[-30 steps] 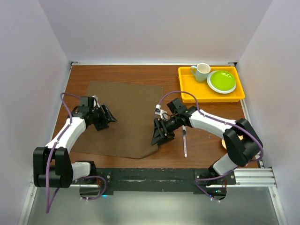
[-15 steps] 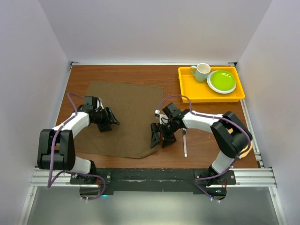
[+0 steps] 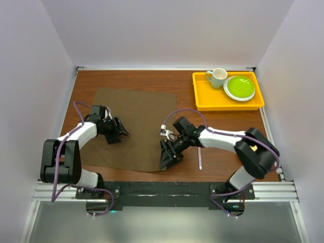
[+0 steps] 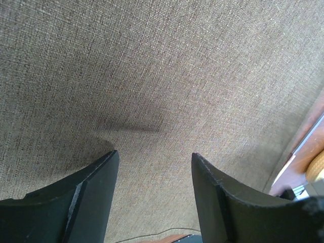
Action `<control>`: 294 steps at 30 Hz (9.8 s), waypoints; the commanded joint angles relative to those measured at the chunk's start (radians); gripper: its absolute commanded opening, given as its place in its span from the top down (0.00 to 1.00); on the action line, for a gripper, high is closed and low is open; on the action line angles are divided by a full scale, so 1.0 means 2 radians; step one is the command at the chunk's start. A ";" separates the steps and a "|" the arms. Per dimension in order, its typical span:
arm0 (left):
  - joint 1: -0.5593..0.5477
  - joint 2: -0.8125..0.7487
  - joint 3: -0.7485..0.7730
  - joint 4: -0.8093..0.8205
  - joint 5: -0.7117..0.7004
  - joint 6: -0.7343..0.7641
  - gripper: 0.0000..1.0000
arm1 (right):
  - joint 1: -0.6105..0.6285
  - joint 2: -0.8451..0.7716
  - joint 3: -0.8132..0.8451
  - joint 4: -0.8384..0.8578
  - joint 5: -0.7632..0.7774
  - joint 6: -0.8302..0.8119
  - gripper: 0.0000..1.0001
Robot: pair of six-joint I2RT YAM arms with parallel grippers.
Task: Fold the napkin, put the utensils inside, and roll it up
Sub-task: Flatten the napkin out, then fold the napkin
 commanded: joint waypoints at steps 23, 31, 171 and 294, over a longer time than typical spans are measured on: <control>-0.001 0.089 0.112 -0.023 -0.125 0.013 0.45 | -0.010 0.259 0.477 -0.285 0.511 -0.122 0.31; -0.001 0.178 0.167 -0.014 -0.112 0.018 0.45 | -0.049 0.319 0.534 -0.283 0.516 -0.125 0.32; 0.124 -0.106 0.054 -0.102 -0.423 -0.012 1.00 | -0.007 0.061 0.437 -0.387 0.409 -0.165 0.14; -0.299 0.509 0.712 0.095 -0.328 0.327 1.00 | -0.205 -0.073 0.382 -0.451 0.440 -0.174 0.13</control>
